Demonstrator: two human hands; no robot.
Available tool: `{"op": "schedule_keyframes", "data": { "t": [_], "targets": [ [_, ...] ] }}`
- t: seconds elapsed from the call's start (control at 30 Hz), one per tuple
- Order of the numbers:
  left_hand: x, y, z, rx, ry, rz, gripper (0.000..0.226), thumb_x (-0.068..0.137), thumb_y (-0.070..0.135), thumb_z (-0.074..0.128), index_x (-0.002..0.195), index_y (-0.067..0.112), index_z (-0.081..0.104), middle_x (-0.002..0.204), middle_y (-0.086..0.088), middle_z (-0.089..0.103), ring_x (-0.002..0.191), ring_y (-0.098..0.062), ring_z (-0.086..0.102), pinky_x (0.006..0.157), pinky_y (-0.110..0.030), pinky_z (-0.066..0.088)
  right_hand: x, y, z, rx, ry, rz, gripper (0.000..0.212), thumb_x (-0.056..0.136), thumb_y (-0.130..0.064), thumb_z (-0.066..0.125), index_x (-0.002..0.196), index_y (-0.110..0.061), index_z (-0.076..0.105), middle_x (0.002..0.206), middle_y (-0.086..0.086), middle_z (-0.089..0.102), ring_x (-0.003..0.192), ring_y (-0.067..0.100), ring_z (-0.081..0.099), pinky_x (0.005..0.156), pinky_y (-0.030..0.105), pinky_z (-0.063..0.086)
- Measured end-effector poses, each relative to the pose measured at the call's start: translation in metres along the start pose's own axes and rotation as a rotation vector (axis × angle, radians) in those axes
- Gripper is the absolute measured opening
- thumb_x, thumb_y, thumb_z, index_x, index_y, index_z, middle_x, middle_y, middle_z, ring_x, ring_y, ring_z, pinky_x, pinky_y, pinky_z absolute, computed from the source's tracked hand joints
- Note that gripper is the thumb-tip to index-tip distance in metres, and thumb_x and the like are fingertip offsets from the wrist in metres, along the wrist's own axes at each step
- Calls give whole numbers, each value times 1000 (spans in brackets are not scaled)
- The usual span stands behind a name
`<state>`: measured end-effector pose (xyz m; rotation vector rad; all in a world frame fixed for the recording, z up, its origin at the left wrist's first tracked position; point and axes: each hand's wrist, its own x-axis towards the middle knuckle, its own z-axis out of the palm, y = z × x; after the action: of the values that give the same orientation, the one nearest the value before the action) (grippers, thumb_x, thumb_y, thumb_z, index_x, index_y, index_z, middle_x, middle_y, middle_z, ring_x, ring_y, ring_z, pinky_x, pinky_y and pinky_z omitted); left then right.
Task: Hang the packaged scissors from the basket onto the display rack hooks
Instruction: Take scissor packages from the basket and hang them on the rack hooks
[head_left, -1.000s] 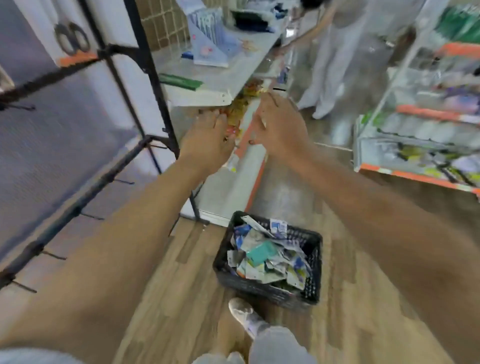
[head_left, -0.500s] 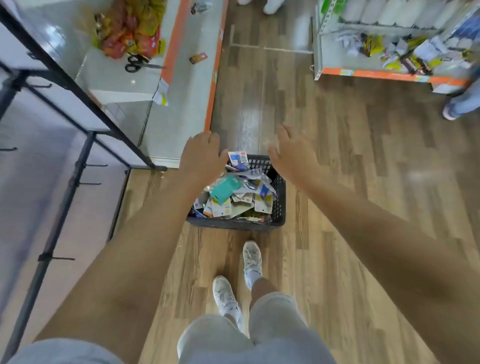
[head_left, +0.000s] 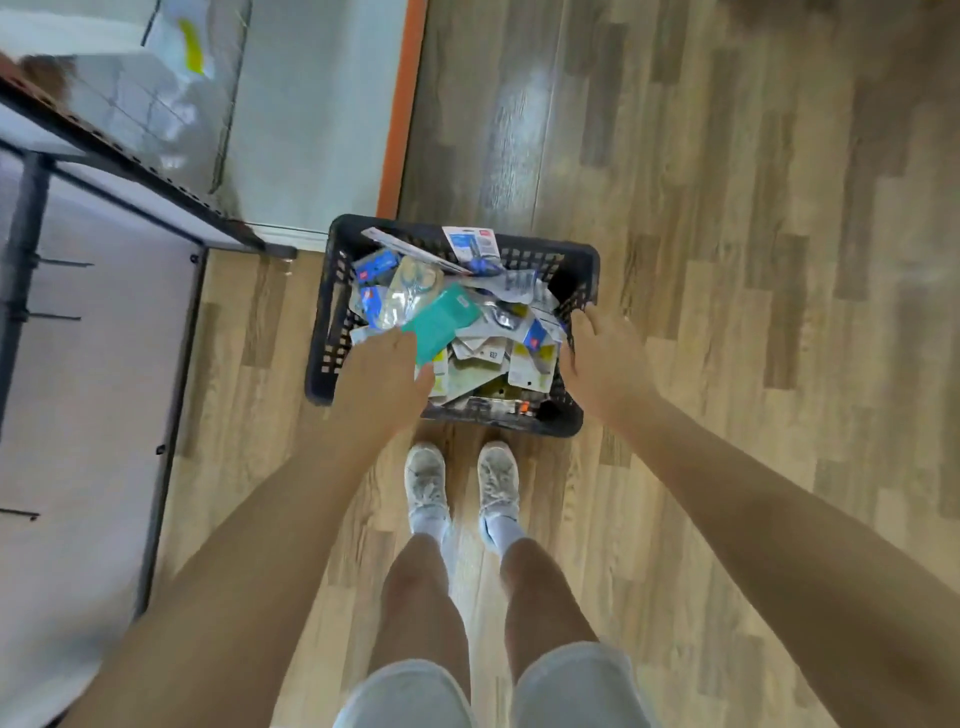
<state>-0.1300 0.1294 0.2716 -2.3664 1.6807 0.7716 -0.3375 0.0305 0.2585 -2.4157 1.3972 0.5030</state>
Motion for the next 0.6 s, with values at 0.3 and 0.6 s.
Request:
{"op": "schedule_keyframes", "data": {
  "t": [0.3, 0.6],
  "targets": [
    [73, -28, 113, 62, -245, 36, 27, 97, 28, 40, 105, 5, 52, 109, -13, 57, 103, -30, 51, 84, -38, 38, 64, 2, 123, -38, -191, -29, 54, 98, -29, 37, 146, -7, 25, 149, 10, 32, 136, 24, 31, 114, 37, 21],
    [177, -37, 180, 201, -307, 143, 37, 98, 32, 38, 124, 7, 45, 123, -13, 51, 111, -29, 48, 89, -38, 38, 143, 14, 212, 42, -185, 73, 46, 95, -23, 45, 135, -3, 37, 134, 15, 43, 125, 29, 40, 106, 38, 28]
  ]
}}
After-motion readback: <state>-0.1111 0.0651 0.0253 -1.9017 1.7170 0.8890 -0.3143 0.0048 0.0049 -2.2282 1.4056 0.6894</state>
